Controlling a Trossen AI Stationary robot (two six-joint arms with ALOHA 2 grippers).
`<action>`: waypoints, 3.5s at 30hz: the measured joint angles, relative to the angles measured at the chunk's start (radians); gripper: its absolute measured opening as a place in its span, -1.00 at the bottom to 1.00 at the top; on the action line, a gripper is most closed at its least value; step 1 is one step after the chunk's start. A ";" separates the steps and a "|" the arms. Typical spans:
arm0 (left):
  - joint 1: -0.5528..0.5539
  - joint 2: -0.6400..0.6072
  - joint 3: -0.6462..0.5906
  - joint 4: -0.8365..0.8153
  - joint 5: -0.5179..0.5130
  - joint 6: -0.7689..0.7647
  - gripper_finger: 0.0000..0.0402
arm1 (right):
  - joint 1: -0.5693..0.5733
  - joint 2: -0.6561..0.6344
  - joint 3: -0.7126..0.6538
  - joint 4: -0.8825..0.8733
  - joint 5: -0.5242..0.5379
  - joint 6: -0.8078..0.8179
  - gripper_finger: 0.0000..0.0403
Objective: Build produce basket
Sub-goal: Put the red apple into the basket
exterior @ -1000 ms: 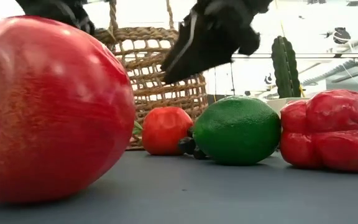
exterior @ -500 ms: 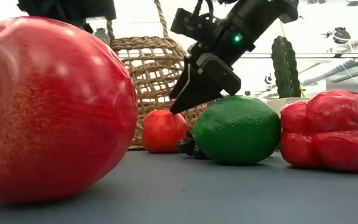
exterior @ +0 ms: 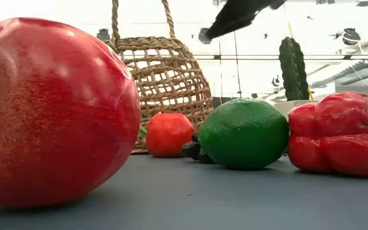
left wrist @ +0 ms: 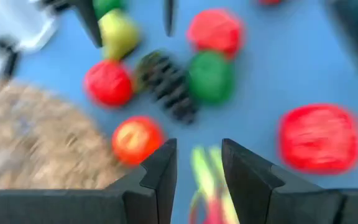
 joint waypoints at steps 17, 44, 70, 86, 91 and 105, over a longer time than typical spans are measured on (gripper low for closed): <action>-0.044 0.117 0.004 0.259 0.156 0.364 0.65 | 0.262 -0.143 -0.292 0.568 0.044 0.255 0.58; -0.138 0.309 0.149 -0.077 0.184 0.768 0.91 | 0.271 -0.098 -0.297 0.661 0.280 0.329 0.58; -0.092 0.447 0.140 0.097 0.192 1.310 0.98 | 0.271 -0.098 -0.296 0.662 0.287 0.321 0.58; -0.045 0.495 0.145 0.170 0.277 1.285 0.98 | 0.271 -0.098 -0.296 0.662 0.287 0.318 0.58; -0.037 0.500 0.145 0.205 0.279 1.131 0.98 | 0.271 -0.098 -0.296 0.662 0.287 0.309 0.58; -0.034 0.500 0.142 0.232 0.261 0.793 0.98 | 0.271 -0.098 -0.296 0.663 0.287 0.306 0.58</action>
